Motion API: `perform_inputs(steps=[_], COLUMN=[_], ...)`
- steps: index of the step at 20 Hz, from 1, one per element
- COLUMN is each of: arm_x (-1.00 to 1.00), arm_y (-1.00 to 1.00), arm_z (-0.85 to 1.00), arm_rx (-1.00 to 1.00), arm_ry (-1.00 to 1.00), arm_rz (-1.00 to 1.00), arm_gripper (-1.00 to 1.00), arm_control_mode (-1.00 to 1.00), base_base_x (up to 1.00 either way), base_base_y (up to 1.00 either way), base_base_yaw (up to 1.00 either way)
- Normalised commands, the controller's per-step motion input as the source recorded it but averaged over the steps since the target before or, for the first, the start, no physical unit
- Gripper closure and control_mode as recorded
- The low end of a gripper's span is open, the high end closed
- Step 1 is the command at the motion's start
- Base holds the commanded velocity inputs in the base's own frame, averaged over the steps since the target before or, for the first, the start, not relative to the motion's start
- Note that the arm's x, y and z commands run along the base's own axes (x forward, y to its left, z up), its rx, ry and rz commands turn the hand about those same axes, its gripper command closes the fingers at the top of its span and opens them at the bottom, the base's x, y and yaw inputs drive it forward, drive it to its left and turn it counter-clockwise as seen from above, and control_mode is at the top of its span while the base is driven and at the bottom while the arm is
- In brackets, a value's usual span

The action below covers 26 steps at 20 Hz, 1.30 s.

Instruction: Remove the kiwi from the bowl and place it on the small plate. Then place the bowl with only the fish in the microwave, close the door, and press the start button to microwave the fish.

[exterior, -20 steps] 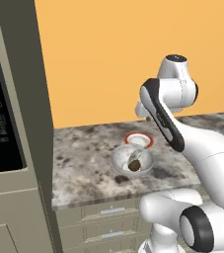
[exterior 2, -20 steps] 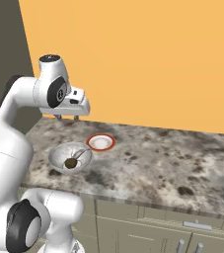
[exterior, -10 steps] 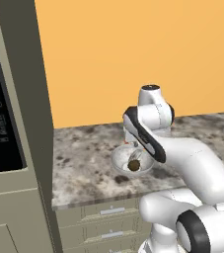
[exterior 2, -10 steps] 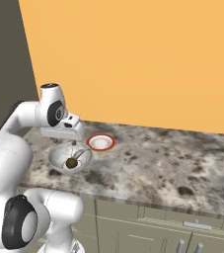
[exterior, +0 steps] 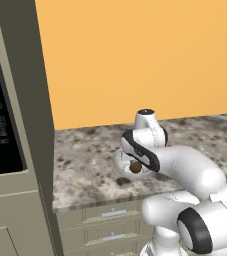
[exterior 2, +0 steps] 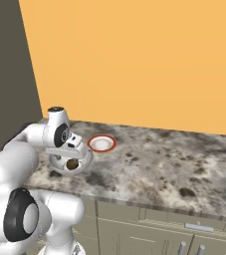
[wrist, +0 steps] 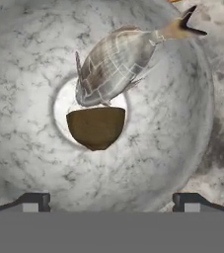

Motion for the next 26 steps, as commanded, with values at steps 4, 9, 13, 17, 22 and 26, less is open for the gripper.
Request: perform_inputs(steps=[4,9,13,17,22,26], arm_x=[0.42,0.50,0.33,0.00,-0.15,-0.61], arm_y=[0.06,0.12,0.03,-0.01,0.00,-0.12], arm_z=[-0.41,-0.30,-0.31,-0.37,-0.28,0.35], arm_rx=[0.00,0.00,0.00,0.00,0.00,0.00], arm_ry=[0.11,0.10,0.05,0.03,0.01,-0.08], arm_rz=[0.00,0.00,0.00,0.00,0.00,-0.02], arm_gripper=[-1.00,-1.00,-1.00,-1.00,1.00,1.00], arm_control_mode=[-1.00,-1.00,-1.00,-1.00,-1.00,-1.00], base_base_x=[0.00,0.00,0.00,0.00,0.00,0.00], base_base_y=[0.00,0.00,0.00,0.00,0.00,0.00], base_base_yaw=[0.00,0.00,0.00,0.00,0.00,0.00])
